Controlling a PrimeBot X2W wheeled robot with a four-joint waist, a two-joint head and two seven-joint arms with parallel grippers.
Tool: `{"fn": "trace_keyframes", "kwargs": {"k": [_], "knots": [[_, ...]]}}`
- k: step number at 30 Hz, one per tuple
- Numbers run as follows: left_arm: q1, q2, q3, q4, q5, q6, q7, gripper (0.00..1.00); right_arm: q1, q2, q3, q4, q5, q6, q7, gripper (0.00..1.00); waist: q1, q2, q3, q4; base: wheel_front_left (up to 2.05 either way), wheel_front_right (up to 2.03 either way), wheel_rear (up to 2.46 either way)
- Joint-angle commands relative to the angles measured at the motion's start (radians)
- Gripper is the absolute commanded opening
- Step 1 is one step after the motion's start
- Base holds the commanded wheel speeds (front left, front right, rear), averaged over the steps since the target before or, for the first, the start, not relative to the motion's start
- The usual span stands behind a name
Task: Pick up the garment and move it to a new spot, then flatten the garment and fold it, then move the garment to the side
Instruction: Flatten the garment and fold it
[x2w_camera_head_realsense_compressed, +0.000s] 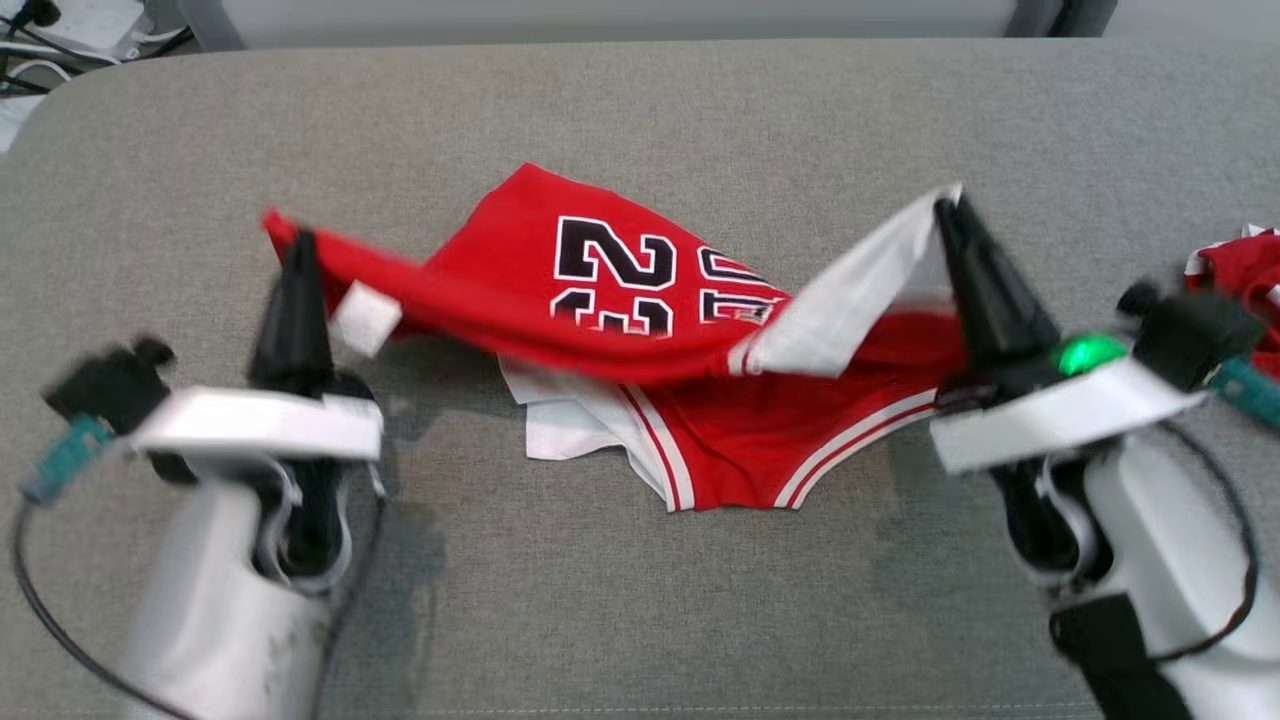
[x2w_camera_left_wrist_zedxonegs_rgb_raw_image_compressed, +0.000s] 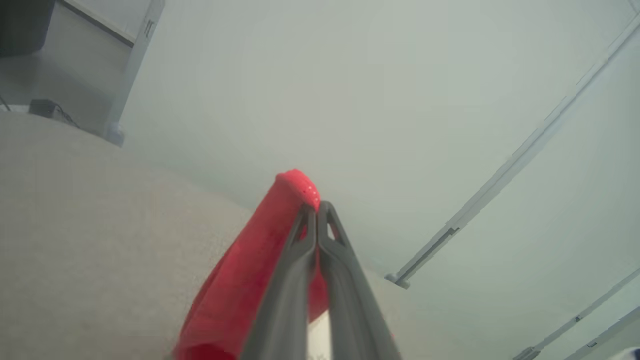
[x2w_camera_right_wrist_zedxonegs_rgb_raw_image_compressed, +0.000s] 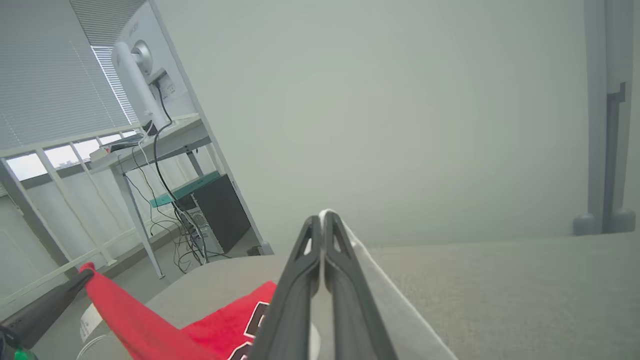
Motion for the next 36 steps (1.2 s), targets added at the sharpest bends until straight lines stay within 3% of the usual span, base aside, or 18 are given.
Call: {"fn": "trace_keyframes", "kwargs": {"k": [1, 6, 9, 14, 20, 25, 29, 33, 36], "knots": [[-0.078, 0.051, 0.024, -0.034, -0.009, -0.007, 0.008, 0.0, -0.051, -0.002, 0.01, -0.035, 0.025, 0.003, -0.013, 0.0, 0.0, -0.0001, -0.006, 0.002, 0.0, 0.0, 0.0], [-0.313, 0.126, 0.016, 0.023, -0.01, -0.004, 0.082, 0.0, -0.285, -0.021, -0.011, 0.022, 0.052, 0.003, -0.013, 0.0, 0.0, -0.0001, -0.016, 0.011, 0.0, 0.0, 0.0], [-0.438, 0.14, 0.037, 0.084, -0.023, 0.004, 0.085, 0.0, -0.423, -0.017, -0.076, 0.083, 0.052, 0.003, -0.013, 0.0, 0.0, -0.0001, -0.032, 0.019, 0.0, 0.0, 0.0], [-0.489, 0.151, 0.044, 0.141, -0.032, 0.0, 0.05, 0.0, -0.501, -0.02, -0.131, 0.106, 0.058, 0.003, -0.013, 0.0, 0.0, -0.0001, -0.081, 0.034, 0.0, 0.0, 0.0], [-0.235, 0.125, -0.006, 0.155, -0.063, -0.005, 0.049, 0.0, -0.299, -0.048, -0.052, 0.077, 0.144, 0.003, -0.013, 0.0, 0.0, -0.0001, -0.158, 0.041, 0.0, 0.0, 0.0], [0.021, 0.084, -0.033, 0.11, -0.123, -0.007, 0.056, 0.0, -0.063, -0.055, 0.01, -0.018, 0.212, 0.003, -0.013, 0.0, 0.0, -0.0001, -0.172, 0.029, 0.0, 0.0, 0.0], [0.158, 0.091, -0.068, 0.031, -0.126, -0.007, 0.086, 0.0, 0.109, -0.066, 0.065, -0.088, 0.26, 0.003, -0.013, 0.0, 0.0, -0.0001, -0.127, 0.029, 0.0, 0.0, 0.0], [0.188, 0.101, -0.104, -0.009, -0.098, 0.006, 0.118, 0.0, 0.203, -0.071, 0.087, -0.094, 0.286, 0.003, -0.013, 0.0, 0.0, -0.0001, -0.068, 0.036, 0.0, 0.0, 0.0], [0.163, 0.076, -0.138, -0.021, -0.094, 0.023, 0.161, 0.0, 0.198, -0.056, 0.12, -0.063, 0.295, 0.003, -0.013, 0.0, 0.0, -0.0001, 0.019, 0.032, 0.0, 0.0, 0.0]]}}
